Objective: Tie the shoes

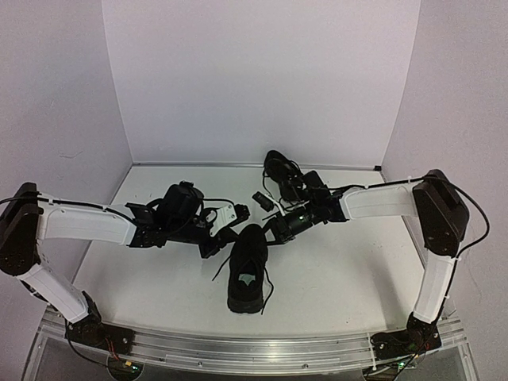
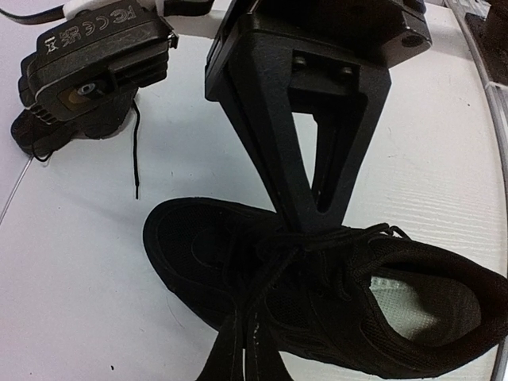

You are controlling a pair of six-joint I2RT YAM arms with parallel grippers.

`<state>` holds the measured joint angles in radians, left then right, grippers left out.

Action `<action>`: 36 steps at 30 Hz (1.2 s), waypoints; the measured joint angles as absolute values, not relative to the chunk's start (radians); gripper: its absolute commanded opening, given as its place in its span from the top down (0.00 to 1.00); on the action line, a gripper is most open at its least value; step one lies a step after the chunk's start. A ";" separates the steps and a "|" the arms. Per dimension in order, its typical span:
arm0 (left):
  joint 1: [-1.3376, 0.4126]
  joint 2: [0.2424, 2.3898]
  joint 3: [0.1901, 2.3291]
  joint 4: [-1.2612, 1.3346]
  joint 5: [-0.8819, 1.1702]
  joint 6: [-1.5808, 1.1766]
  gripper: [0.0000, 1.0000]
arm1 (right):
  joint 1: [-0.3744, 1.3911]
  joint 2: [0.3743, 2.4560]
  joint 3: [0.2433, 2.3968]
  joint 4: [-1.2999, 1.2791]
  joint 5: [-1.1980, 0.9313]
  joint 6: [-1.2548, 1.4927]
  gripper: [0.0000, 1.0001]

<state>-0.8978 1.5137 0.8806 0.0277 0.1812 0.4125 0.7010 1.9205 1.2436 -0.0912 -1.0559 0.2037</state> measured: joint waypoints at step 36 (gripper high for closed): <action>-0.889 1.435 0.818 -0.069 0.066 0.335 1.00 | 0.640 1.799 1.090 -0.180 -0.951 0.180 1.00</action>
<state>-0.8890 1.4350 0.8185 -0.0694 0.0659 0.3346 0.6403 1.7994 1.0904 -0.1796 -0.9511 0.1796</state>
